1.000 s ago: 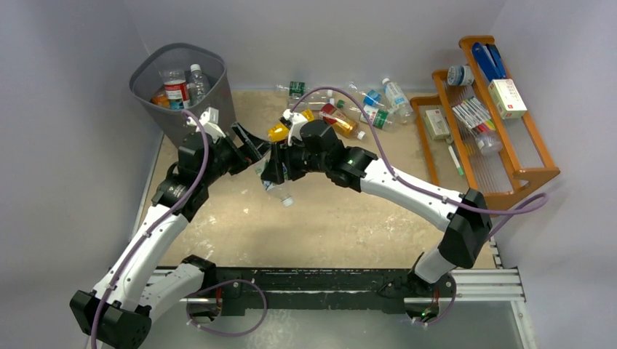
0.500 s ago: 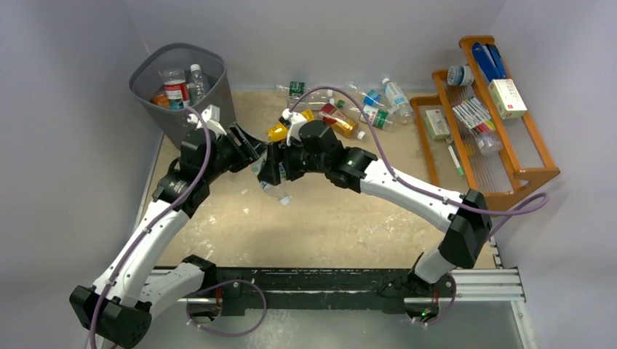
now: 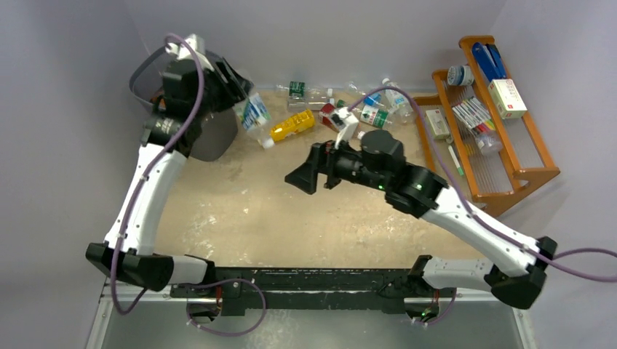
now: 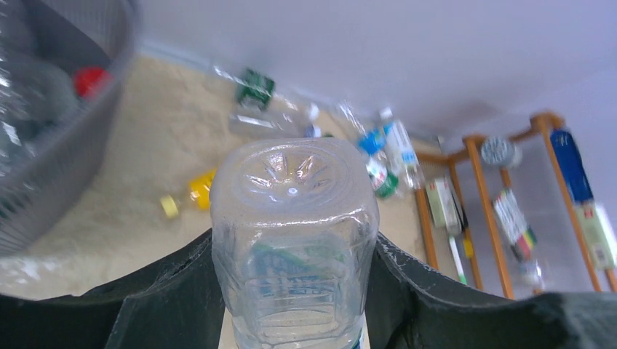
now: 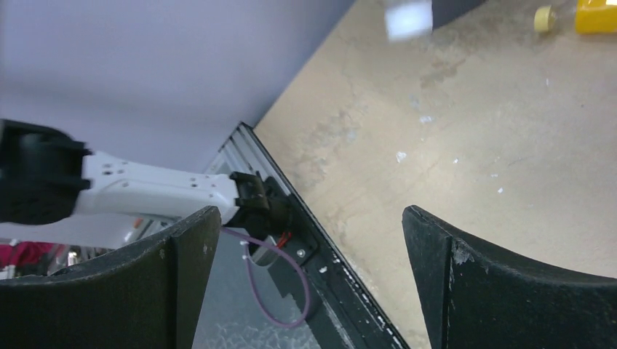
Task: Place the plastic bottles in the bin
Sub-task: Place the plastic bottle in the trash bin.
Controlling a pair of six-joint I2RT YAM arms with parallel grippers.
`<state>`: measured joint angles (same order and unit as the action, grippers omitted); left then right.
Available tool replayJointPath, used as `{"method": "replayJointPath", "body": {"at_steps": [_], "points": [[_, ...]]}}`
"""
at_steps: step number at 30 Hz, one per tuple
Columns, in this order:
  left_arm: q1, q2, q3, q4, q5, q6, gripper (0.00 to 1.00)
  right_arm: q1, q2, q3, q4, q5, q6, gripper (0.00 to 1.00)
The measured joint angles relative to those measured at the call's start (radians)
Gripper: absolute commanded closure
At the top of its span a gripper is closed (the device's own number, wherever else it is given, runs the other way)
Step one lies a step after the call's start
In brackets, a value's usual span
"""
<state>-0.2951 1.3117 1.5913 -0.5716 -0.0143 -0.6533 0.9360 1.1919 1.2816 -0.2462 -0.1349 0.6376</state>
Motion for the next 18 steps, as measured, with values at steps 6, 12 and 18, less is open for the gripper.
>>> {"method": "replayJointPath", "body": {"at_steps": [6, 12, 18], "points": [[0.255, 0.145, 0.206, 0.000, 0.103, 0.002, 0.60, 0.000, -0.136, -0.037, -0.014, 0.029, 0.021, 0.03], [0.399, 0.192, 0.346, 0.027, 0.181, -0.018, 0.61, 0.000, -0.158, -0.151, -0.016, 0.030, 0.052, 0.03], [0.543, 0.210, 0.412, 0.095, 0.201, -0.032, 0.60, 0.000, -0.155, -0.225, 0.002, 0.005, 0.070, 0.03]]}}
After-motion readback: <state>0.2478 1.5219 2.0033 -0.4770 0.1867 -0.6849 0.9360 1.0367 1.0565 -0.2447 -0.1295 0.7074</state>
